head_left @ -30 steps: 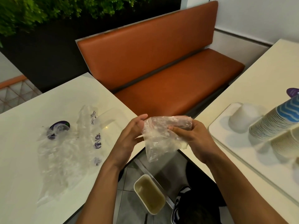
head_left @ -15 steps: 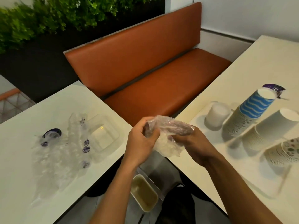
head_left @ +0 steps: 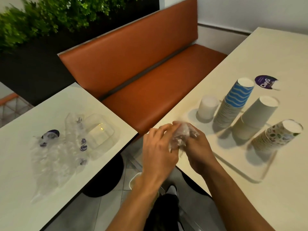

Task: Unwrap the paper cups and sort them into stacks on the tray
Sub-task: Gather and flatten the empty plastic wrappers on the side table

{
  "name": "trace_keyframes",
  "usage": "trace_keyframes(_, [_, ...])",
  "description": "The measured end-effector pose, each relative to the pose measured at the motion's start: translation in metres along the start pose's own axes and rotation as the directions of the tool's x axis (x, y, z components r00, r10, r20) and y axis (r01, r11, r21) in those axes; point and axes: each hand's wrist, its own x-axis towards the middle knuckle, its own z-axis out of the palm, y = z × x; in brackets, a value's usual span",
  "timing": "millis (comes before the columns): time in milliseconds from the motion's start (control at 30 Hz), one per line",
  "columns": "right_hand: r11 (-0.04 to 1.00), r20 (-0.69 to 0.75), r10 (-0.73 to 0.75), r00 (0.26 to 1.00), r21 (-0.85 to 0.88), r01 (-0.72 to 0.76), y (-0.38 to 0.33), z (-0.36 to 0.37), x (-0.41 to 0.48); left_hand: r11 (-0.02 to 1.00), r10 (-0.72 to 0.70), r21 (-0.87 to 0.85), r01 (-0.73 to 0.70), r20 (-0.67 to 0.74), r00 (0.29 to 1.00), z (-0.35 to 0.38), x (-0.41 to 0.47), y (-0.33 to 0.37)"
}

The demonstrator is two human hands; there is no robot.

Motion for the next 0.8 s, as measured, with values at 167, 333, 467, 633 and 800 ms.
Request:
trace_keyframes(167, [0.933,0.035,0.197,0.98,0.301,-0.199,-0.01,-0.012,-0.014,0.998,-0.04,-0.042,0.046,0.128,0.991,-0.011,-0.022,0.032])
trace_keyframes(333, [0.891,0.15,0.274,0.95,0.331,-0.31,-0.015,-0.021,-0.024,1.0,-0.028,0.006,0.027,0.333,0.943,-0.028,-0.033,0.048])
trace_keyframes(467, [0.933,0.119,0.235,0.965,0.251,-0.258,-0.015,-0.02,-0.026,0.975,-0.079,-0.161,0.155,0.4,0.913,-0.044,-0.034,0.047])
trace_keyframes(633, [0.884,0.125,0.288,0.95,0.347,-0.313,-0.013,-0.007,-0.031,0.806,-0.364,-0.411,0.427,0.225,0.904,-0.05,-0.036,0.021])
trace_keyframes(800, [0.922,0.139,0.299,0.944,0.212,-0.323,0.007,0.014,-0.033,0.675,-0.367,-0.486,0.556,0.433,0.823,-0.053,-0.049,-0.018])
